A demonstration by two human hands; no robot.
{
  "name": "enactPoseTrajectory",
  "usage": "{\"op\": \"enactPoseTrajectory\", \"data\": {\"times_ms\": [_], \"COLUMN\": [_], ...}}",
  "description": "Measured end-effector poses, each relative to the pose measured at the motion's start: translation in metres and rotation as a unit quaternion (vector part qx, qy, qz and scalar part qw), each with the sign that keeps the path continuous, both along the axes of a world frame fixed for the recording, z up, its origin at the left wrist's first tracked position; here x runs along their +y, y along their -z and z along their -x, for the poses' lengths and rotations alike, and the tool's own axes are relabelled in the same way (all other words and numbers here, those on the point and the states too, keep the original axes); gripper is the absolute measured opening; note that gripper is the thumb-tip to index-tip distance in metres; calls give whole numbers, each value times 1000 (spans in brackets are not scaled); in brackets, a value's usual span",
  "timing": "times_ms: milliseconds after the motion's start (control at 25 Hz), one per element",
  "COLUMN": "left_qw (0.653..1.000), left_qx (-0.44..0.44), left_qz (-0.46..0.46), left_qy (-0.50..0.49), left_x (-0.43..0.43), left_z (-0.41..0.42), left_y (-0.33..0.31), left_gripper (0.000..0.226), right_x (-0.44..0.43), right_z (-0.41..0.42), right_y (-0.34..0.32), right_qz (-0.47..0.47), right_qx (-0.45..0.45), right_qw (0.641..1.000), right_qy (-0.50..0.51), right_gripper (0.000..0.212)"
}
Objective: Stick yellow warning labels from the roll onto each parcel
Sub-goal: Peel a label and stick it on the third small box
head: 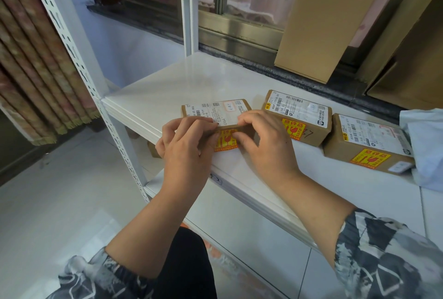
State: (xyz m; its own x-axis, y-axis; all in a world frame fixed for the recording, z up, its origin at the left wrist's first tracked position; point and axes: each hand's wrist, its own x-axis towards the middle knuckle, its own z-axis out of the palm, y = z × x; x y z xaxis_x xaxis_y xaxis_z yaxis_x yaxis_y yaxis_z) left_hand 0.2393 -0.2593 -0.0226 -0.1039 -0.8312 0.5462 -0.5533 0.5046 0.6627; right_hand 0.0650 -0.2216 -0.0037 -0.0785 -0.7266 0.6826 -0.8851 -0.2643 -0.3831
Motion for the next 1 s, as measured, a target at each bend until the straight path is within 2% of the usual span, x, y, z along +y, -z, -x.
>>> {"op": "enactPoseTrajectory", "data": {"times_ms": [240, 400, 480, 840, 1000], "left_qw": [999, 997, 996, 991, 991], "left_qx": [-42, -71, -77, -119, -114], "left_qz": [12, 29, 35, 57, 53], "left_qy": [25, 29, 26, 31, 42], "left_x": [-6, -8, -8, -13, -14], "left_z": [-10, -11, -10, -16, -18], "left_y": [-1, -3, -4, -5, -8], "left_gripper": [28, 35, 35, 38, 35], "right_x": [2, 1, -1, -1, -1], "right_z": [8, 3, 2, 5, 7], "right_y": [5, 5, 5, 6, 9], "right_qz": [-4, -40, -50, -48, -46], "right_qx": [15, 57, 65, 35, -54], "right_qw": [999, 997, 997, 998, 996], "right_qy": [-40, -21, -15, -26, -49], "right_gripper": [14, 33, 34, 35, 27]}}
